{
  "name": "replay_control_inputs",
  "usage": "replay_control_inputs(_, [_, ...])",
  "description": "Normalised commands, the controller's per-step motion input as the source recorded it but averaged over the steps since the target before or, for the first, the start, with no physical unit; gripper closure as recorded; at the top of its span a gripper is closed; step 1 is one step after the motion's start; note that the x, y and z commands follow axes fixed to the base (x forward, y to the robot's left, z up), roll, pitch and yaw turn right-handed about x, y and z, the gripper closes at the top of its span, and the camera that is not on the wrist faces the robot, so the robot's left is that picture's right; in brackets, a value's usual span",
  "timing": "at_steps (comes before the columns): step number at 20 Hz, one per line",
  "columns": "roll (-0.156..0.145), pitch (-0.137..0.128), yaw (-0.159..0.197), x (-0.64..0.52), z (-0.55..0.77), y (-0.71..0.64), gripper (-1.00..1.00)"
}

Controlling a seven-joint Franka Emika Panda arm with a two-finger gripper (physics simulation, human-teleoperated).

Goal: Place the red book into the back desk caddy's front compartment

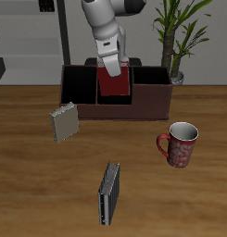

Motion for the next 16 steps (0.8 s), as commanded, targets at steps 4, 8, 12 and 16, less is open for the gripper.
replay_control_inputs(4, [0.013,-0.002,0.007,0.01,0.04,0.04,1.00])
replay_control_inputs(8, [0.003,0.029,0.008,0.01,-0.14,-0.01,1.00])
replay_control_inputs(12, [-0.005,0.035,-0.007,-0.01,-0.12,-0.03,1.00])
replay_control_inputs(16, [-0.005,0.016,-0.004,-0.02,-0.07,-0.04,1.00])
